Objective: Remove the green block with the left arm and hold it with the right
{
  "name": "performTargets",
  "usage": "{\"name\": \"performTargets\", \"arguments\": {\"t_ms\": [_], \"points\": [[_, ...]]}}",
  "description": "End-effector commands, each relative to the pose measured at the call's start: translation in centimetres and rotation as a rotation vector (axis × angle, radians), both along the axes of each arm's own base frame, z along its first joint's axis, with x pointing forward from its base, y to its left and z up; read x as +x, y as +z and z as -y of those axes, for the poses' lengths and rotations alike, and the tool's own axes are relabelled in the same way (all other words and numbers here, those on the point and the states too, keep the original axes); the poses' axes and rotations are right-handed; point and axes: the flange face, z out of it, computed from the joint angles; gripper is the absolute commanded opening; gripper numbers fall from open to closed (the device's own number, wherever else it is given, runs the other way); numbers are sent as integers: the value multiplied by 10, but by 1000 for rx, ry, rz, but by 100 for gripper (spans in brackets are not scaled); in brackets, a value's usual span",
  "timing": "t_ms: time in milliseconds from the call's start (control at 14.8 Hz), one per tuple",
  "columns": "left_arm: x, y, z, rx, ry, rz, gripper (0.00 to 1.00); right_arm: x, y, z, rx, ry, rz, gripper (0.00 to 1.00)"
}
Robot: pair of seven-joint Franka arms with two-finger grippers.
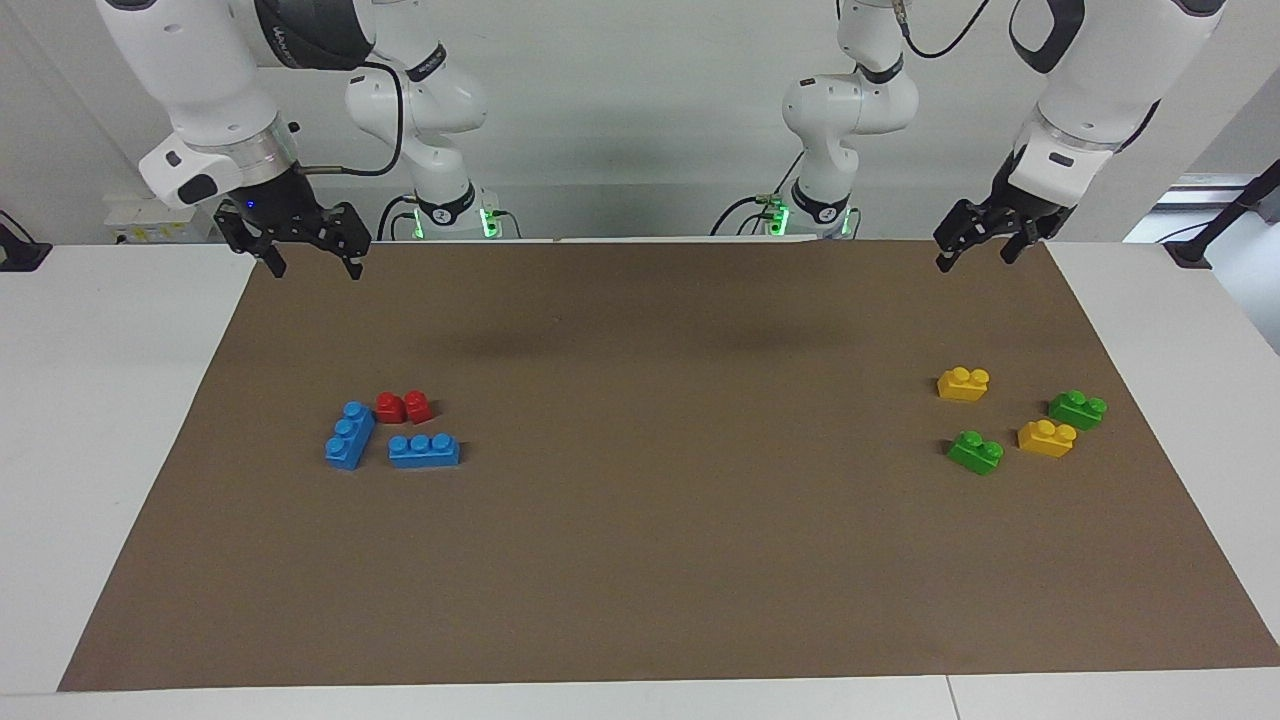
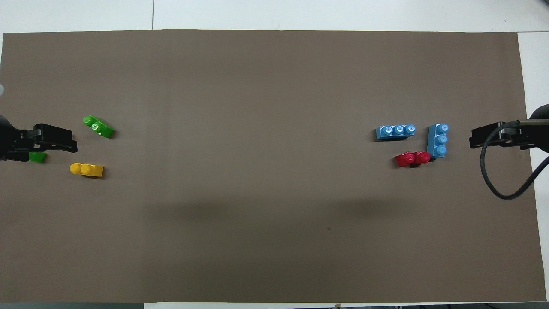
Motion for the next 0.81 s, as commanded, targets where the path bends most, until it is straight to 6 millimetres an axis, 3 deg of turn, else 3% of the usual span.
{"name": "performTargets", "arguments": {"t_ms": [0, 746], "points": [[-2, 11, 0, -15, 0, 22, 100, -1, 4, 1, 22, -21, -15, 100], [-5, 10, 8, -11, -82, 20, 100, -2, 6, 0, 18, -21, -10, 100]]}}
